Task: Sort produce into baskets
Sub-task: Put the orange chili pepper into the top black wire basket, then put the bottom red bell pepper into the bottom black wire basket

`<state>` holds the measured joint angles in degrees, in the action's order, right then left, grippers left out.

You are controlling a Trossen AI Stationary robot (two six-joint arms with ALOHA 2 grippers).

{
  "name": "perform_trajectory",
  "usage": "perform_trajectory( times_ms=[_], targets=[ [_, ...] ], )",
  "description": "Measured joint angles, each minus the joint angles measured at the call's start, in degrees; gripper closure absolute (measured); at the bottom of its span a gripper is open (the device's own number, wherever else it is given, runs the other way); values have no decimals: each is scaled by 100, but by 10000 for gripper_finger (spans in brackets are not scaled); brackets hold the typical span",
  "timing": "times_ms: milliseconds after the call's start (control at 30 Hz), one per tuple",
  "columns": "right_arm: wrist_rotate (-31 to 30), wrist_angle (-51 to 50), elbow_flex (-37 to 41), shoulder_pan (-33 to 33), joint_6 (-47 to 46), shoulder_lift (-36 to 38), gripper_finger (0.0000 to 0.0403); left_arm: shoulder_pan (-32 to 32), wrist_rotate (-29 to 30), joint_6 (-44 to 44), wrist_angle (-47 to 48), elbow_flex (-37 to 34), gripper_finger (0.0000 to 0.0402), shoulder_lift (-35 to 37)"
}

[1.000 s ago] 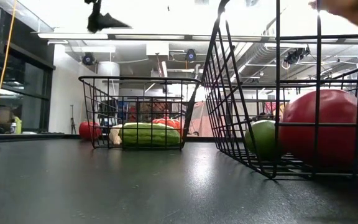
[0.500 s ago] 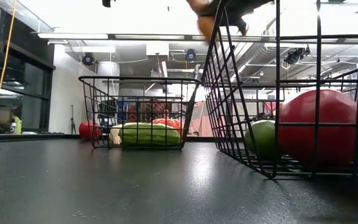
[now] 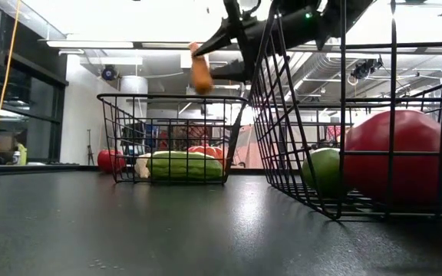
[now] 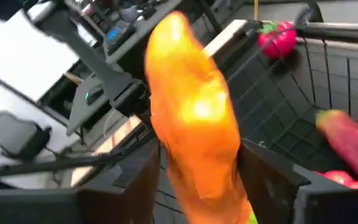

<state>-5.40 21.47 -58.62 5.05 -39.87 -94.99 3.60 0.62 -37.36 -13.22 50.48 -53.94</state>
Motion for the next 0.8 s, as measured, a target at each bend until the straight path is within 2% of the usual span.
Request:
perform_trajectory(
  times_ms=[267,433,533,633,800],
  targets=[
    [-10,21,-56,175,-384,-2,182,11,-2,149,60,-2,2,110],
    [86,13,-56,277,-352,143,181,-2,0,5,466,2,2,320],
    [144,-27,-56,369,-59,431,180,-148,112,-363,1780,185,2,352],
    [139,-282,-56,507,472,827,180,-552,97,-722,3362,458,2,80],
    [134,-1049,-58,751,1199,1541,180,-1734,-478,-1349,4742,854,2,-611]
  ],
)
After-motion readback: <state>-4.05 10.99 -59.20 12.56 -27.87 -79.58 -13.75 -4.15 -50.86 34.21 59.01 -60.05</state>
